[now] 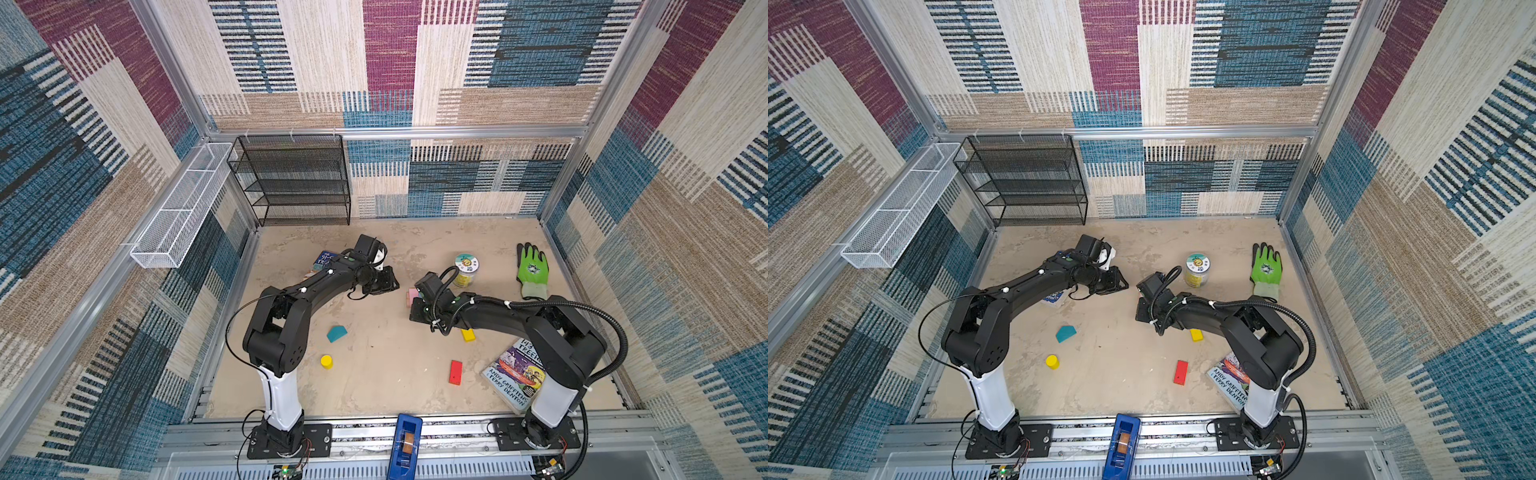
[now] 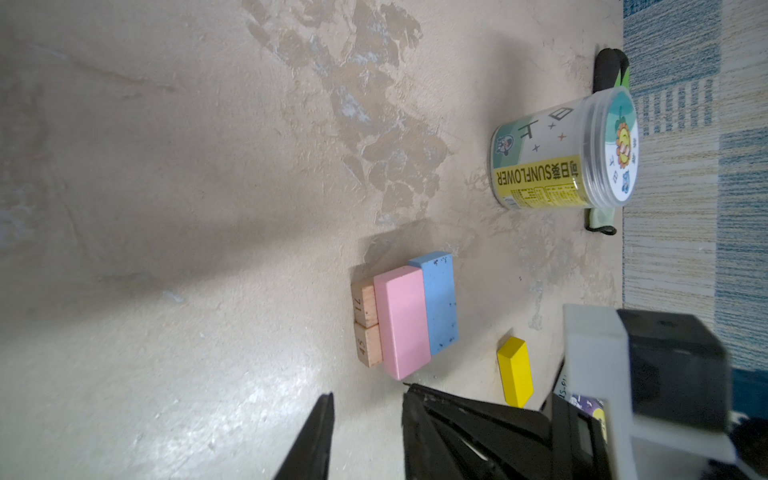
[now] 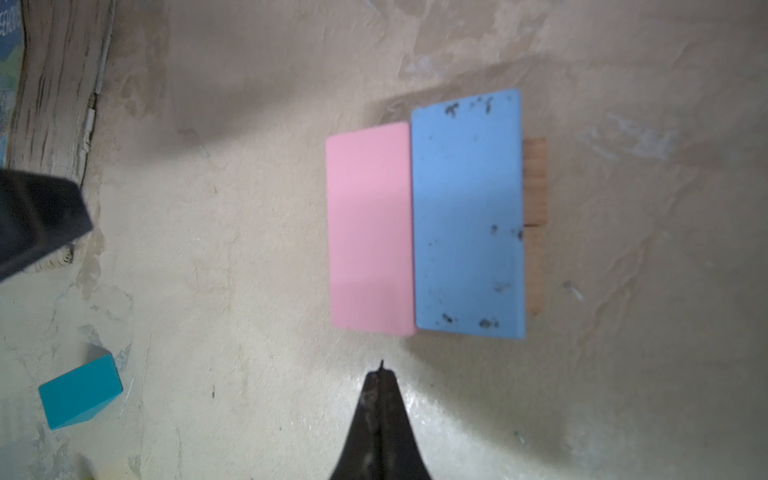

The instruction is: Build the wood block tower

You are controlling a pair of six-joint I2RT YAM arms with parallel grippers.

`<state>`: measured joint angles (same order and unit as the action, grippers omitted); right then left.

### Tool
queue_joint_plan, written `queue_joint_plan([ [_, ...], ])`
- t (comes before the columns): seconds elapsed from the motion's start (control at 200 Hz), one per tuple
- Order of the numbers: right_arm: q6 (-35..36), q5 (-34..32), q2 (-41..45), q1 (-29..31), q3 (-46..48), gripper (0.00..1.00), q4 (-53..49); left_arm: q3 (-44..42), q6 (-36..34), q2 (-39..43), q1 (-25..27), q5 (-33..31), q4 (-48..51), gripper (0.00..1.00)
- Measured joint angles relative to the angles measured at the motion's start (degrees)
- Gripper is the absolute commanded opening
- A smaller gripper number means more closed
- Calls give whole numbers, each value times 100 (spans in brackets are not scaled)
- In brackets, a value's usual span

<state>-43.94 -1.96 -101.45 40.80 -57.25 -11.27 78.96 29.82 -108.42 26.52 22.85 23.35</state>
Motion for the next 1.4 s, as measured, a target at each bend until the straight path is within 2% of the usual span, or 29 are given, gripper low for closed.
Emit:
queue_joint_plan([
  [1.397, -122, -15, -79, 0, -90, 0, -11, -11, 0, 7, -15, 4, -2, 32],
])
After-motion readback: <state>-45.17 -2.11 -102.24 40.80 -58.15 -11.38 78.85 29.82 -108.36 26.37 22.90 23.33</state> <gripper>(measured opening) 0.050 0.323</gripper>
